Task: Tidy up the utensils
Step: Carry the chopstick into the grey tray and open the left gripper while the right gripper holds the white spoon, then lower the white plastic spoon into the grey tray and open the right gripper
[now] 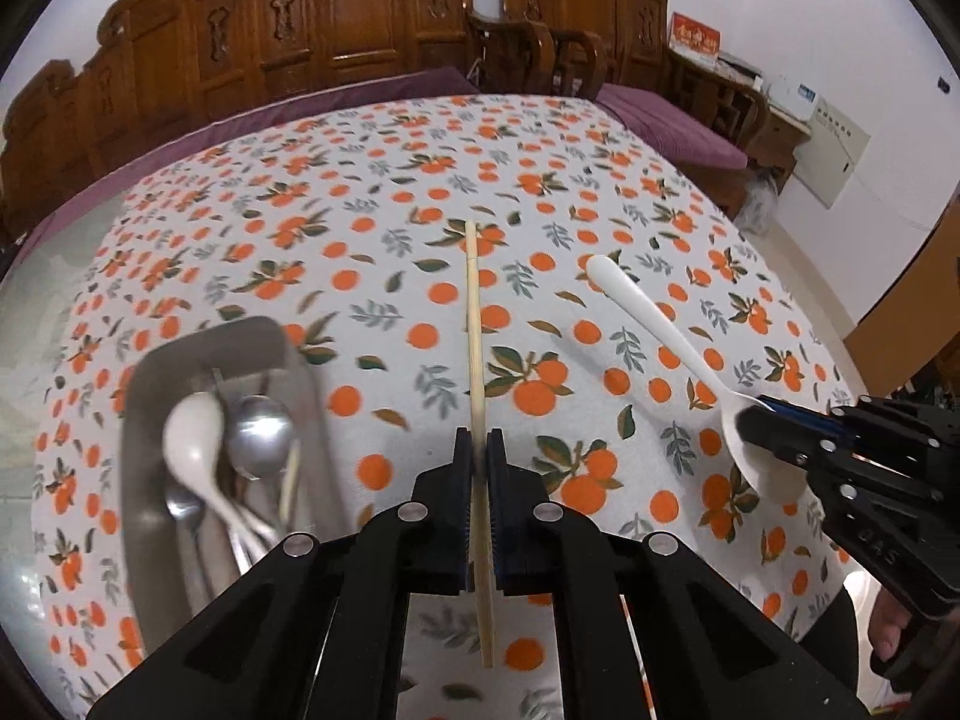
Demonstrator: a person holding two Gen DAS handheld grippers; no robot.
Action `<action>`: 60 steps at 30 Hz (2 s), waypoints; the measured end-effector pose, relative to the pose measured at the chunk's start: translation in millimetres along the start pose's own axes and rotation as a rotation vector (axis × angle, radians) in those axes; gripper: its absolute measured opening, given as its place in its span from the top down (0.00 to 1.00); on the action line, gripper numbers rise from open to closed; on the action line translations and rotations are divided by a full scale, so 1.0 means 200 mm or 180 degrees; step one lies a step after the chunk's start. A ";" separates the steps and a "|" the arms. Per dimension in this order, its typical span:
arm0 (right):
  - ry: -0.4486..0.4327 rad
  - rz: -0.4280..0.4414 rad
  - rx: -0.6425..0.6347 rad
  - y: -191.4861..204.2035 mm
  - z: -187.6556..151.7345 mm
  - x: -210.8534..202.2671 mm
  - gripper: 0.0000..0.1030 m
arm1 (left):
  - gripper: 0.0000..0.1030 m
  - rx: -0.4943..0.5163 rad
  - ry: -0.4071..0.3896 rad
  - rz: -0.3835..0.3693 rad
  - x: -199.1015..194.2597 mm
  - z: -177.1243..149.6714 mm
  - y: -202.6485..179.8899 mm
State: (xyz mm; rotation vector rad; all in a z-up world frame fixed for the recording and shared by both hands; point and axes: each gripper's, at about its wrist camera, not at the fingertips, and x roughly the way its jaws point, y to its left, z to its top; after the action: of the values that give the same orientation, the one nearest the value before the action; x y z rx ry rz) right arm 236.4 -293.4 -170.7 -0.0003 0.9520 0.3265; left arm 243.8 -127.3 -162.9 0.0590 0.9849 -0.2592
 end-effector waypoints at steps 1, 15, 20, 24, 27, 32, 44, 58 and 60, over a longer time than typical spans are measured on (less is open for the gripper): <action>-0.0011 0.0004 -0.0015 0.03 0.01 0.00 0.93 | 0.96 -0.0010 -0.0023 -0.0013 -0.03 -0.01 0.03; -0.0027 0.0150 -0.0219 0.41 0.11 0.06 0.93 | 0.96 -0.0113 -0.0038 -0.0006 -0.28 -0.16 0.46; -0.0002 0.0190 -0.0278 0.50 0.12 0.09 0.93 | 0.96 -0.0219 0.0040 0.0046 -0.27 -0.22 0.61; 0.0033 0.0214 -0.0311 0.56 0.12 0.12 0.93 | 0.96 -0.0237 0.0100 0.0049 -0.24 -0.25 0.65; 0.0056 0.0217 -0.0348 0.59 0.12 0.12 0.93 | 0.96 -0.0272 0.0151 0.0024 -0.20 -0.26 0.68; 0.0068 0.0223 -0.0356 0.60 0.12 0.12 0.93 | 0.96 -0.0290 0.0250 -0.0057 -0.10 -0.26 0.67; 0.0095 0.0334 -0.0328 0.68 0.15 0.14 0.93 | 0.81 -0.0338 0.0293 -0.0021 -0.04 -0.25 0.67; 0.0232 0.0478 -0.0218 0.93 0.14 0.27 0.93 | 0.76 -0.0476 -0.0083 0.0179 -0.35 -0.31 0.84; 0.0236 0.0431 -0.0231 0.96 0.14 0.30 0.93 | 0.76 -0.0488 -0.0116 0.0204 -0.38 -0.32 0.87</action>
State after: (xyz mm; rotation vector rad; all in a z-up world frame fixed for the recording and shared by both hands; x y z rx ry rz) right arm 237.1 -90.5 -174.5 -0.0143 1.0155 0.4889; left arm 193.2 65.4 -147.3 -0.0537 0.9623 -0.1253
